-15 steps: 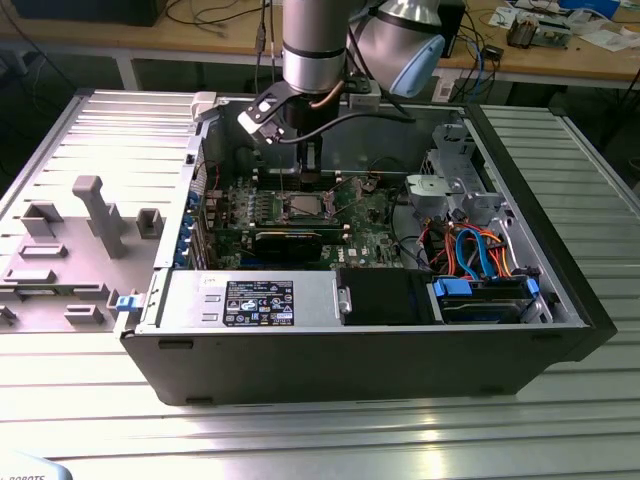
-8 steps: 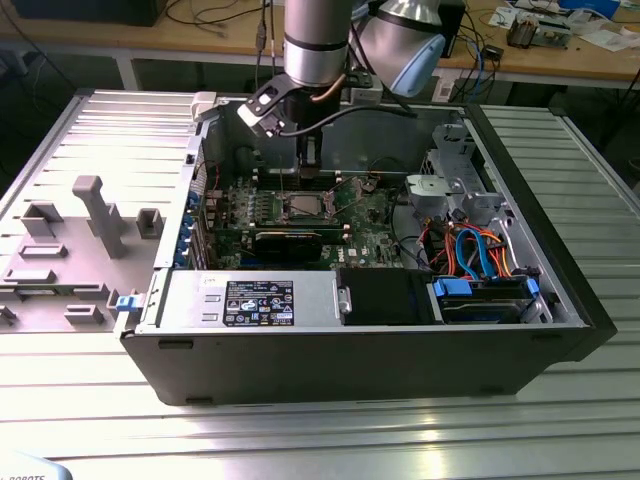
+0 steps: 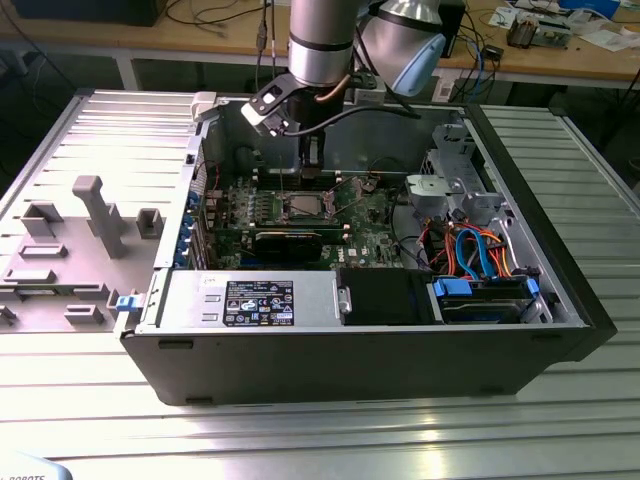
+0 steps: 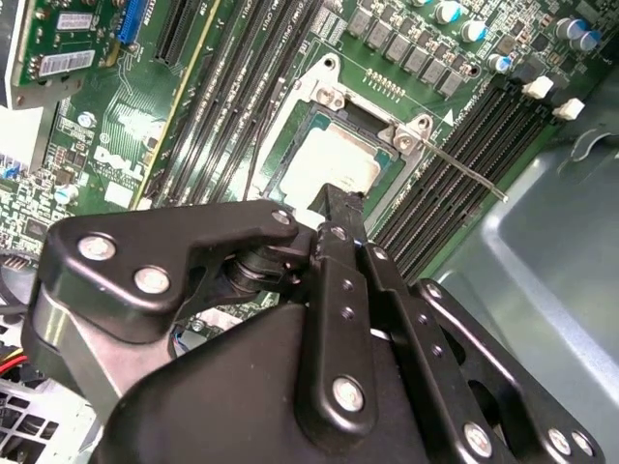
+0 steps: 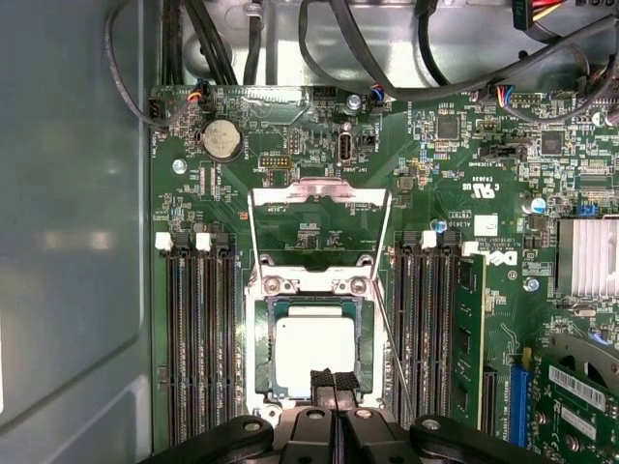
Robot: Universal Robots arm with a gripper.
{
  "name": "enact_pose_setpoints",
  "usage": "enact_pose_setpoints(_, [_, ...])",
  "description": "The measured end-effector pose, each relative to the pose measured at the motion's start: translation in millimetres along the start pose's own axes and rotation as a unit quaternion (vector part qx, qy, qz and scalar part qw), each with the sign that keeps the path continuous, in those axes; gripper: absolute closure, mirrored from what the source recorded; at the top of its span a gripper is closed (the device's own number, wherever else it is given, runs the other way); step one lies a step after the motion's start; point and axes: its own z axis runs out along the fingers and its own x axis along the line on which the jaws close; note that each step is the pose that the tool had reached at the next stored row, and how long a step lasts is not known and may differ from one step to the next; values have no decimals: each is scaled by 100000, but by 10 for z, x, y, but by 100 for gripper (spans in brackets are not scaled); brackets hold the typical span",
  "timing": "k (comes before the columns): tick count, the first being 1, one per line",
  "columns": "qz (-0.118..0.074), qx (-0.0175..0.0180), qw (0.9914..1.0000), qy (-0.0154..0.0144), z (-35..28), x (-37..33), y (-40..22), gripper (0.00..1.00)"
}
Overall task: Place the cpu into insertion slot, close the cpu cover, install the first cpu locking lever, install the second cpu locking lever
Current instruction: 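Close the cpu cover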
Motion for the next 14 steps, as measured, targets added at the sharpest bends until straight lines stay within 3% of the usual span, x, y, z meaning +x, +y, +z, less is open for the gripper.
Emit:
enact_pose_setpoints(6, [2,3,100000,2,-41,-1,0,89])
enact_pose_setpoints(14, [1,6,100000,1,-234,-5,-6,89])
